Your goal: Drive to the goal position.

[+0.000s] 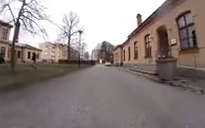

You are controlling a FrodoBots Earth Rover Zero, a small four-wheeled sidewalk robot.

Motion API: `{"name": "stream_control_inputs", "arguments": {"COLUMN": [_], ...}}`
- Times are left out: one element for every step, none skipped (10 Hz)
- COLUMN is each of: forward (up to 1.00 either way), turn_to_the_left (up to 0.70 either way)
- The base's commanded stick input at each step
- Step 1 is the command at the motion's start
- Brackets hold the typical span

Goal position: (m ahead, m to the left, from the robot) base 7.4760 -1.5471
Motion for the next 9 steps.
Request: {"name": "stream_control_inputs", "arguments": {"forward": [1.00,1.00,1.00,1.00,1.00,1.00,1.00,1.00,1.00], "turn_to_the_left": [0.00,0.00,0.00,0.00,0.00,0.00,0.00,0.00,0.00]}}
